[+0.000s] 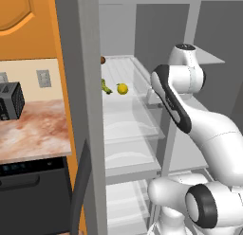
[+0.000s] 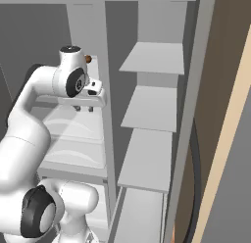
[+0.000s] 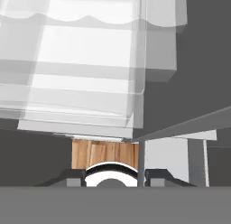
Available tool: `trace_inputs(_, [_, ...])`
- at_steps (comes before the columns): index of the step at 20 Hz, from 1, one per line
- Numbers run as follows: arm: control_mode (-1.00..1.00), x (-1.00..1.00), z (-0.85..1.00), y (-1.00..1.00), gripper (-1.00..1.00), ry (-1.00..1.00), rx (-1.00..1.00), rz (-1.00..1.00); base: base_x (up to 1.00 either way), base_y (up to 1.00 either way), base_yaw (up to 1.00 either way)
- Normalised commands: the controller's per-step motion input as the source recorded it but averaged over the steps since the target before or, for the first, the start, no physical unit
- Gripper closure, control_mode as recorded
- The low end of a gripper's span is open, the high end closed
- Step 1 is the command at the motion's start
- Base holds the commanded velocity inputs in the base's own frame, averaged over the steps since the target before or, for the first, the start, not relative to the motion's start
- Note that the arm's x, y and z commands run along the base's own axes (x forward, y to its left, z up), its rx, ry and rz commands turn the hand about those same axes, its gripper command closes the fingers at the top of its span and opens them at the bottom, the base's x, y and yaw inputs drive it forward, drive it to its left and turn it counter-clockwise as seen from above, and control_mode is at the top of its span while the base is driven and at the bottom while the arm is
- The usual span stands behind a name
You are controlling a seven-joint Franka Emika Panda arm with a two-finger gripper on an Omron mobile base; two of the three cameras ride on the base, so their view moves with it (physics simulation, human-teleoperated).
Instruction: Take the lemon and broccoli from the fridge shelf and place them in the freezer drawer to begin freezing them.
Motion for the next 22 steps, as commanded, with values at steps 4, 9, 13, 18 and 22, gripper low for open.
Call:
trace_inputs(4, [-1.00, -0.12, 0.00, 0.00, -1.00, -0.05, 0.00, 0.00, 0.00, 0.00, 0.00])
trace_inputs(9, [-1.00, -0.08, 0.05, 0.38, -1.00, -0.33, 0.00, -0.02, 0.00, 0.00, 0.00])
trace_inputs(13, [-1.00, 0.00, 0.10, 0.71, -1.00, -0.32, 0.00, -0.10, 0.00, 0.00, 0.00])
trace_inputs(18, [-1.00, 0.29, 0.14, 0.82, -1.00, -0.19, 0.01, -0.15, 0.00, 0.00, 0.00])
trace_inputs(22, [-1.00, 0.59, 0.25, 0.56, -1.00, -0.04, 0.06, -0.16, 0.00, 0.00, 0.00])
